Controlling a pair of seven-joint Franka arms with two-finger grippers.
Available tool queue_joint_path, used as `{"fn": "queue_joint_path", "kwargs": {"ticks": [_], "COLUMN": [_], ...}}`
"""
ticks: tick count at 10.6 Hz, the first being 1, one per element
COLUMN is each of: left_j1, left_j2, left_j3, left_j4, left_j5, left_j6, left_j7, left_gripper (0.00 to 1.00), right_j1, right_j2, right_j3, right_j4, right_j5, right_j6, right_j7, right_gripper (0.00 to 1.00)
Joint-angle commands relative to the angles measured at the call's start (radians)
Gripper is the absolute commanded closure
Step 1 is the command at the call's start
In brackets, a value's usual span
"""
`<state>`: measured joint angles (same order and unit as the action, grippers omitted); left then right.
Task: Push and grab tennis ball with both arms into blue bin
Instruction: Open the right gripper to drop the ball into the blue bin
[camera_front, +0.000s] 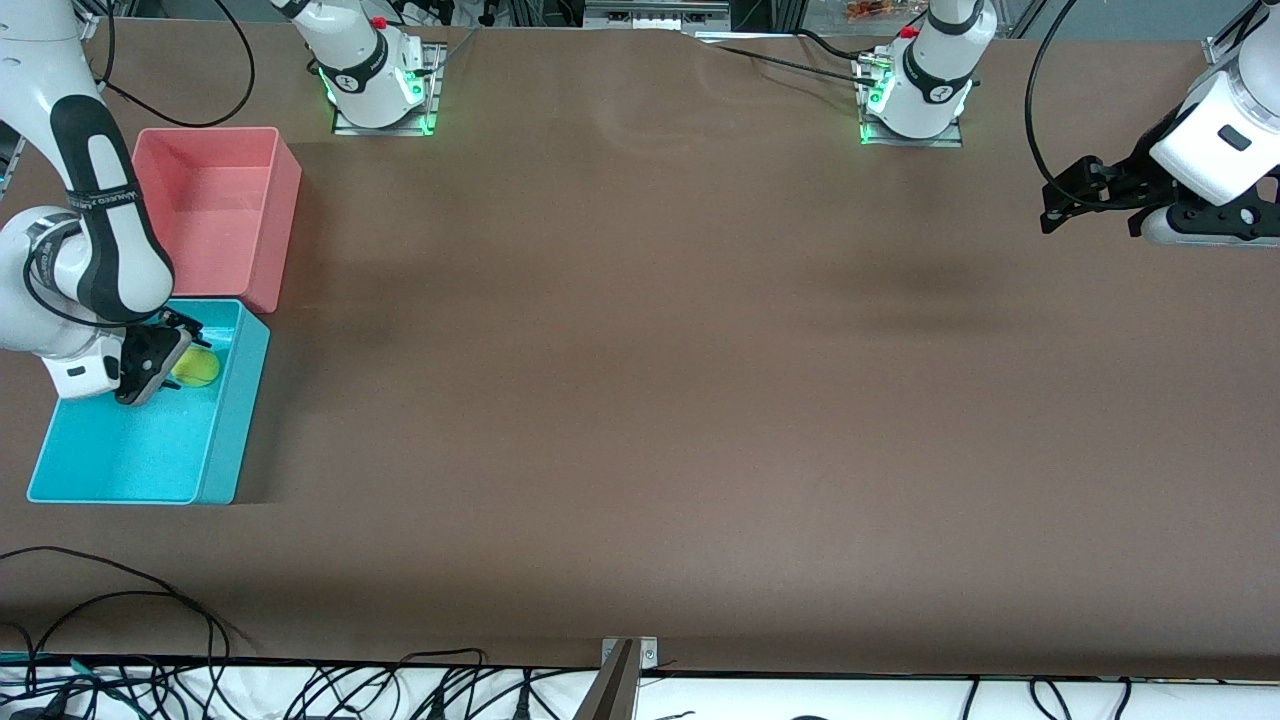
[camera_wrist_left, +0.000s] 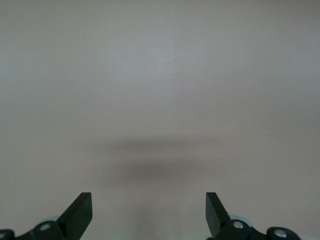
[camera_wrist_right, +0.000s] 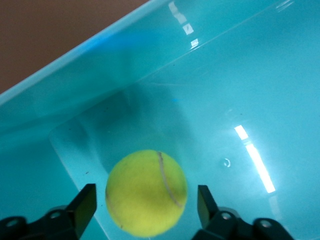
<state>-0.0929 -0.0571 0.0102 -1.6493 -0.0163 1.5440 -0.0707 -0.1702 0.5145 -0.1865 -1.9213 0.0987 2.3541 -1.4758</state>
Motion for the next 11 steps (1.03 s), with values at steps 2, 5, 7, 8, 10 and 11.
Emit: {"fn": "queue_joint_path", "kwargs": {"ticks": [2,5,7,8,10,11], "left_j1": [0.001,0.001,-0.001,-0.001,-0.001,-0.001], "left_j2": [0.014,0.014,0.013,0.013,0.013,0.013], "left_j3": [-0.001,-0.001,-0.004,-0.004,-0.006,-0.006], "left_j4": [0.039,0.040,0.058,0.062,0.083,0.082], "left_j5": [-0.002,-0.002,-0.002,-0.002,-0.004,-0.004], "left_j6": [-0.021,-0.021,-0.022,-0.022,-0.027,-0.027], "left_j7": [-0.008,-0.008,-0.001,0.000,-0.001,-0.001], "left_gripper": [0.00,0.00,0.00,0.00,0.00,0.00], "right_j1": [-0.008,0.001,0.003,0.003,0.006,0.006], "right_j2": [-0.030,-0.073,-0.103,-0.128,-0.212,-0.237], "right_j3": [0.019,0.031,0.059,0.080,0.125,0.148], "right_j4": [0.042,0.116,0.154,0.166,0.168,0.168], "right_j5": [0.023,0.076,0.078,0.076,0.070,0.070], "right_j6": [-0.060,-0.198,-0.257,-0.281,-0.343,-0.361], "right_j7": [-0.021,0.046,0.130,0.182,0.318,0.380], "right_gripper": [0.00,0.00,0.00,0.00,0.00,0.00]}}
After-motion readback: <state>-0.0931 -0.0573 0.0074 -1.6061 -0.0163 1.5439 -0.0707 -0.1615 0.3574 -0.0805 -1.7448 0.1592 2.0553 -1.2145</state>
